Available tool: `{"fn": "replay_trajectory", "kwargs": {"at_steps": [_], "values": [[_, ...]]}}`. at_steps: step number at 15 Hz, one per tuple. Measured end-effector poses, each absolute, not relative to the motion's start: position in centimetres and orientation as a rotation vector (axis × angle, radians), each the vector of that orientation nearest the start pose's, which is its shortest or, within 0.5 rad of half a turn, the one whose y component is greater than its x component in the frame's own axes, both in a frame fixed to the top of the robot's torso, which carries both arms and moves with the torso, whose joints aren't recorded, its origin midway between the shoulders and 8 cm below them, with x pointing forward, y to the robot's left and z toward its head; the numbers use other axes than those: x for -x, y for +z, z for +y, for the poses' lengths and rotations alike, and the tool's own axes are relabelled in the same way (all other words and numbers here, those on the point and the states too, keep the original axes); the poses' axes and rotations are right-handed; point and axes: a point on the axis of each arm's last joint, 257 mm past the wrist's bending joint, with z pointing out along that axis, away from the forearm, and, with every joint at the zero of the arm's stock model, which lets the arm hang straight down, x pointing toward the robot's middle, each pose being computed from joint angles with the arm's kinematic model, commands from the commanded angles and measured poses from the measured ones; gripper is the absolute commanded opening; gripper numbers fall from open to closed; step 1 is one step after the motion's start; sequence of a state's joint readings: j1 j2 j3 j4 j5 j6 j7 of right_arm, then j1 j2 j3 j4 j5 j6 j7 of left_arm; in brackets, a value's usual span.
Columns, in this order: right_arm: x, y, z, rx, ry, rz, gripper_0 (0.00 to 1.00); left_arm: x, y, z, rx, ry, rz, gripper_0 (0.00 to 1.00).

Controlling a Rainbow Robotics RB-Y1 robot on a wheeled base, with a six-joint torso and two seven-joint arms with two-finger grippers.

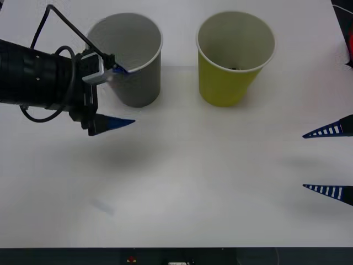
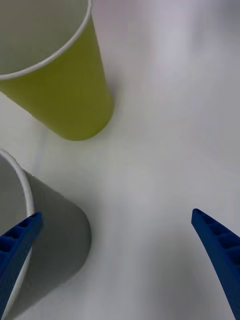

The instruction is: Put the can into the green bin and the plastic bottle into the gray bin

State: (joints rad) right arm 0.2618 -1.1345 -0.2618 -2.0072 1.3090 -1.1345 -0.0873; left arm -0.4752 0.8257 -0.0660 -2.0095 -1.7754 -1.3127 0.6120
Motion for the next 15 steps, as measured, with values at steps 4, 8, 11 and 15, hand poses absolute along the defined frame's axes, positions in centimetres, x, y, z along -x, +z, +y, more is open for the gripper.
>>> {"fn": "replay_trajectory", "kwargs": {"at_steps": [4, 8, 11, 15], "values": [[-34.1, -16.7, -28.6, 1.634, 0.209, 1.596, 1.00, -41.2, -10.1, 15.5, -1.629, -0.193, 1.477, 1.00], [-34.1, -16.7, -28.6, 1.634, 0.209, 1.596, 1.00, -38.5, -12.0, 17.5, -1.583, -0.280, 1.489, 1.00], [-34.1, -16.7, -28.6, 1.634, 0.209, 1.596, 1.00, -36.9, -12.9, 19.1, -1.558, -0.281, 1.524, 1.00], [-34.1, -16.7, -28.6, 1.634, 0.209, 1.596, 1.00, -35.2, -13.6, 21.1, -1.552, -0.266, 1.573, 1.00]]}}
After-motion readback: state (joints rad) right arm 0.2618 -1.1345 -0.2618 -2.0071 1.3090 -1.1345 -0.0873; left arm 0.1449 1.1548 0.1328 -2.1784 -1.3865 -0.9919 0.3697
